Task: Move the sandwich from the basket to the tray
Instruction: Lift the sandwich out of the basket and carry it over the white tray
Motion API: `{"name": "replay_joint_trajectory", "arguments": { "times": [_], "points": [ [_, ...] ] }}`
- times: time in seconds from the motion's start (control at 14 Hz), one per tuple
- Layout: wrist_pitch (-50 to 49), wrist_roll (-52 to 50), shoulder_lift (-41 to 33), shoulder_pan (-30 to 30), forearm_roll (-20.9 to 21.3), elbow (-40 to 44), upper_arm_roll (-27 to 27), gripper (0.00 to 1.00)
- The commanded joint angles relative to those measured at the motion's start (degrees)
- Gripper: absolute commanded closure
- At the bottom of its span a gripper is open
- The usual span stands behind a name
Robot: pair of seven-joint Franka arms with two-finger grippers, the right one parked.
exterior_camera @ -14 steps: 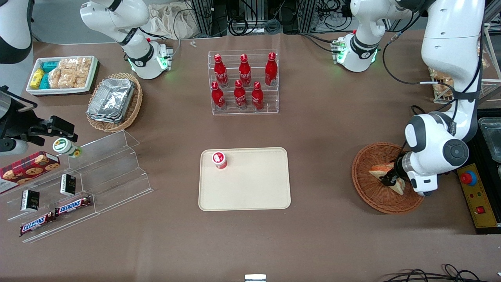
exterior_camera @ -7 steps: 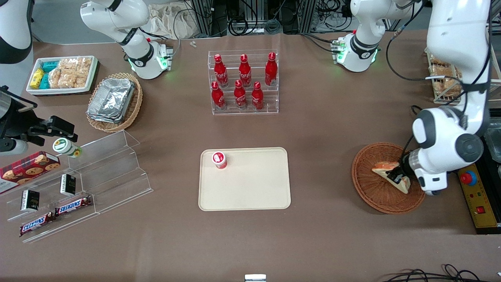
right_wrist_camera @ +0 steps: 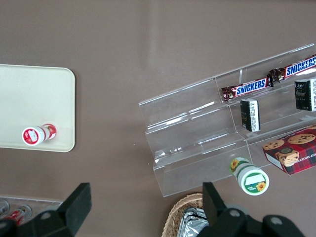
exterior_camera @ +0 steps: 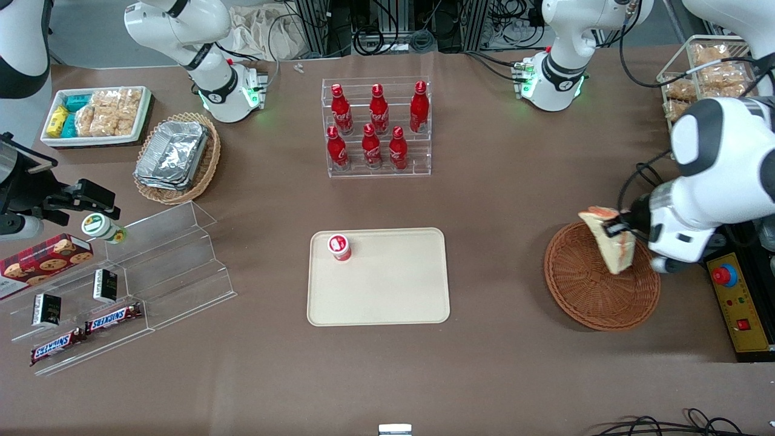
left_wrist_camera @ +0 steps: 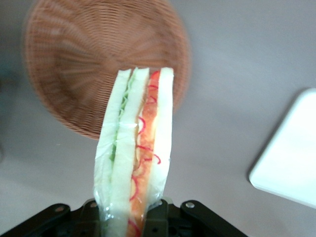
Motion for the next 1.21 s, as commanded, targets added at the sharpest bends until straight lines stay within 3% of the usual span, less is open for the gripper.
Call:
{"name": "replay_joint_trajectory", "arguments": {
  "times": [0.0, 0.21, 0.64, 0.93, 1.14],
  "points": [
    [0.0, 1.3, 3.1, -1.9, 1.9, 4.2, -4.8, 1.0],
    [4.5, -2.2, 7.9, -4.5, 2.1, 7.2, -10.6, 1.0],
    [17.8, -8.8, 22.6, -16.9, 9.4, 13.9, -10.7, 1.0],
    [21.4, -16.4, 31.9, -20.5, 18.2, 17.8, -10.7, 0.97],
    [23.9, -18.9, 34.7, -20.9, 19.7, 17.7, -10.7, 0.87]
  ]
}}
